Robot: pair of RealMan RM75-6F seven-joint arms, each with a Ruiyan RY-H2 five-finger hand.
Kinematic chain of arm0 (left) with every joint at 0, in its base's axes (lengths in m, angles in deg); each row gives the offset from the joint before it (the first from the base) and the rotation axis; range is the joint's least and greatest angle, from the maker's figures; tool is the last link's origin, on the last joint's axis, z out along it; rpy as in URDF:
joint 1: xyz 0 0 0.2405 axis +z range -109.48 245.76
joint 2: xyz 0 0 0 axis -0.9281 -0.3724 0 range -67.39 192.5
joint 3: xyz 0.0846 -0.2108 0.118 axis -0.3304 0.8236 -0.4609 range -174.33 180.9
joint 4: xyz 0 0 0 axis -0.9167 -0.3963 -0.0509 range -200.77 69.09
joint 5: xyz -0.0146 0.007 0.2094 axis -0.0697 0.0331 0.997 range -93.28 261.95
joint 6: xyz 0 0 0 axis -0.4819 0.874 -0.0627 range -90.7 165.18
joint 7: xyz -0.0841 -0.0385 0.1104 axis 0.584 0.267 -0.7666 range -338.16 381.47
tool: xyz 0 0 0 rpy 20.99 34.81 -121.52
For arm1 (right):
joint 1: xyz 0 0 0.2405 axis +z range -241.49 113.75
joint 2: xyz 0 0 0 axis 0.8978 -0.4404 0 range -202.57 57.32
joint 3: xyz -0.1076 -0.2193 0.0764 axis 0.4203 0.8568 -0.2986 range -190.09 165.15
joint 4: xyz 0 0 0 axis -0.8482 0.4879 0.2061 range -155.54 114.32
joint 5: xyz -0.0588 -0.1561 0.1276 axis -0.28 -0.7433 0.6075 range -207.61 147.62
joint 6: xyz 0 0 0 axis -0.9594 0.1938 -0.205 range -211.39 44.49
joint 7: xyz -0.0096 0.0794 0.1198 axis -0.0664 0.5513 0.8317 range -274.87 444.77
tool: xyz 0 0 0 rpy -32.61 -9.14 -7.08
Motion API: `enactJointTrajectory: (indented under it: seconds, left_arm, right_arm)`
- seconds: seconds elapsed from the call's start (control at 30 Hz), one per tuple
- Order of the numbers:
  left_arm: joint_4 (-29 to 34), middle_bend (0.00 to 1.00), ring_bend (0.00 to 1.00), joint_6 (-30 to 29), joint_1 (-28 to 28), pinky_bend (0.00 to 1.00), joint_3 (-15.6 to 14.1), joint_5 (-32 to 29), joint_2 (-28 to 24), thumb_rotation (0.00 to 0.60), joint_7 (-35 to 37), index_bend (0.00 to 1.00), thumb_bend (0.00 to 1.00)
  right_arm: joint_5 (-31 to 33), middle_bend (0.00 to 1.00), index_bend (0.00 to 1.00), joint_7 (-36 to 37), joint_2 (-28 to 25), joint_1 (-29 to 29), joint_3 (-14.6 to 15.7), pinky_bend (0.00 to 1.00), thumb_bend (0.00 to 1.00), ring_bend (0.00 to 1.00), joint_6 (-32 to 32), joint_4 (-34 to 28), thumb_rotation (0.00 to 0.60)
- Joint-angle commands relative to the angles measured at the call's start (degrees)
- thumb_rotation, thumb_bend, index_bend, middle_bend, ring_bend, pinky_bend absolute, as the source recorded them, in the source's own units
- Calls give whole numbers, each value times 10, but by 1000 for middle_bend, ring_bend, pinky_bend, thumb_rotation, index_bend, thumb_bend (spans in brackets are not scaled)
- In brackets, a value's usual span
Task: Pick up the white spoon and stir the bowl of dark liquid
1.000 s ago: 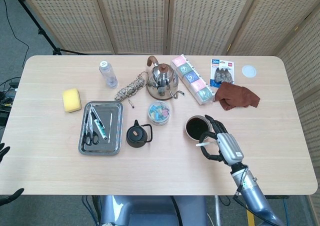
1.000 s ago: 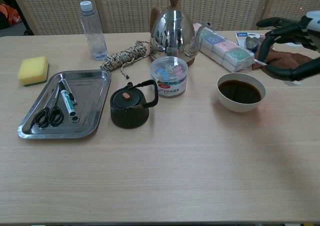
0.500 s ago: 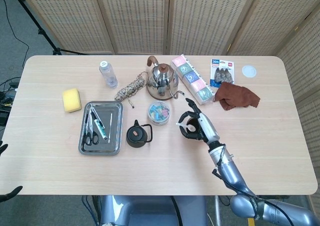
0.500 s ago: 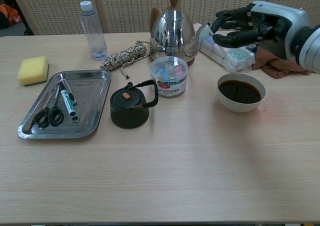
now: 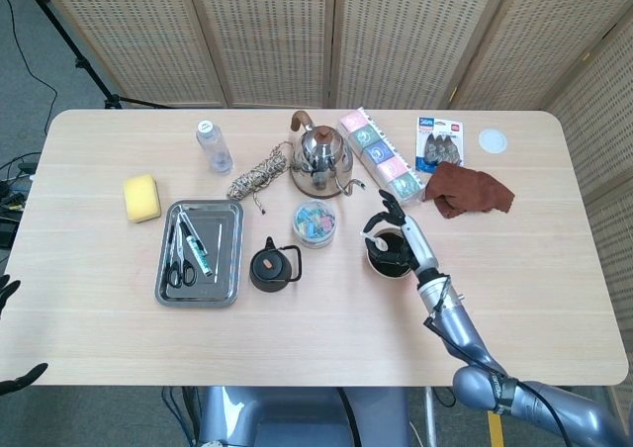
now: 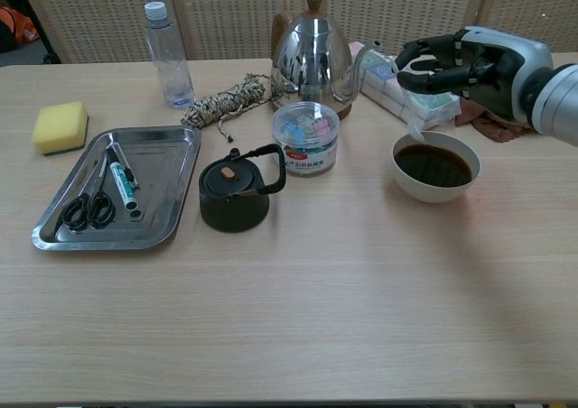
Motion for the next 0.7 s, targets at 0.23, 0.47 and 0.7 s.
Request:
enactJointTrajectory:
  seconds: [0.23, 0.47, 0.7]
  left_arm:
    - [7, 0, 0, 10, -5, 0, 3, -10, 3, 600, -14, 0, 0]
    - [11, 0, 0, 12, -6, 0, 4, -12, 5, 600, -22, 0, 0]
    - [14, 0, 0, 16, -7, 0, 5, -17, 7, 600, -30, 0, 0]
  right_arm:
    - [-29, 0, 556, 50, 4, -4, 11, 0, 544, 0, -17, 46, 600]
    - [-43, 0, 556, 65, 11, -4, 25, 0, 543, 0, -26, 63, 600]
    - [-55, 0, 556, 72, 25, 2, 40, 0, 546, 0, -40, 87, 600]
